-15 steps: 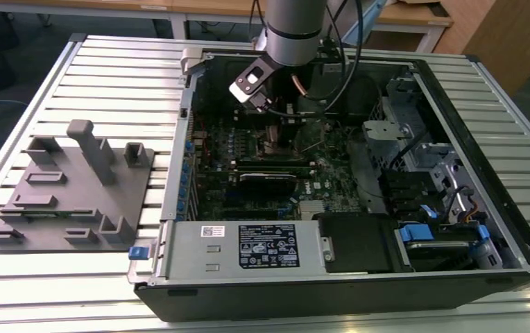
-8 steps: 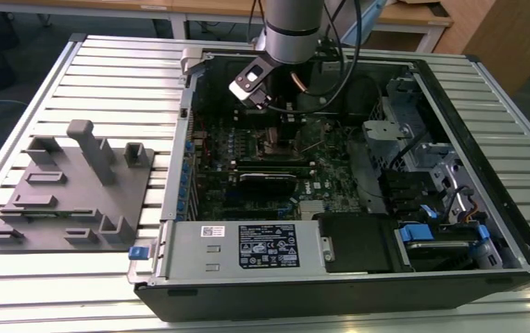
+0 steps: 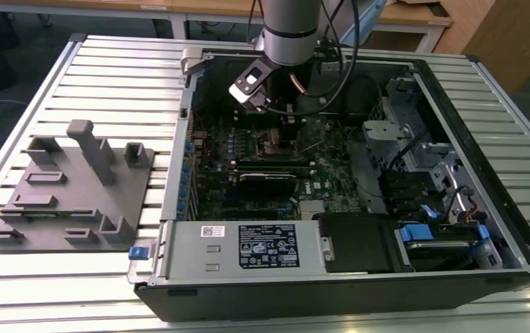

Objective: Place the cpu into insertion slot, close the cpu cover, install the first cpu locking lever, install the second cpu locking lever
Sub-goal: 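Place the cpu into insertion slot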

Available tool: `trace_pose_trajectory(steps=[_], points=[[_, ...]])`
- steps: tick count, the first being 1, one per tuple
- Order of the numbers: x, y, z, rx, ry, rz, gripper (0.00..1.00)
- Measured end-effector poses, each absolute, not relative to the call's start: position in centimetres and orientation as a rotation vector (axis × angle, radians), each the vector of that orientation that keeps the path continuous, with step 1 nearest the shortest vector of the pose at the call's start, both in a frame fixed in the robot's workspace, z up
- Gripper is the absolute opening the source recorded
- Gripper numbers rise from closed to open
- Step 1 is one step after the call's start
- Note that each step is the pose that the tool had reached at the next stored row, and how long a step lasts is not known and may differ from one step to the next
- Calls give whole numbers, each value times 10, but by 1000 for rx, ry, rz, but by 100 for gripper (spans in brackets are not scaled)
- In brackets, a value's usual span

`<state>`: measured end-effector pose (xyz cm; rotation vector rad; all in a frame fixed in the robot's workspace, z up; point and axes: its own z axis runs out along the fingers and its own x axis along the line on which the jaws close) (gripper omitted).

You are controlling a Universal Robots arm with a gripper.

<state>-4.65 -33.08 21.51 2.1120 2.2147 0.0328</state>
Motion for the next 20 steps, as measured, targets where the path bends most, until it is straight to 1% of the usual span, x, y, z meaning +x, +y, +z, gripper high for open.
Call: trace_pose_trajectory(steps=[4,20], points=[[-50,-331,213,2105,2207,48,54],[-54,-331,210,2105,2206,48,54]])
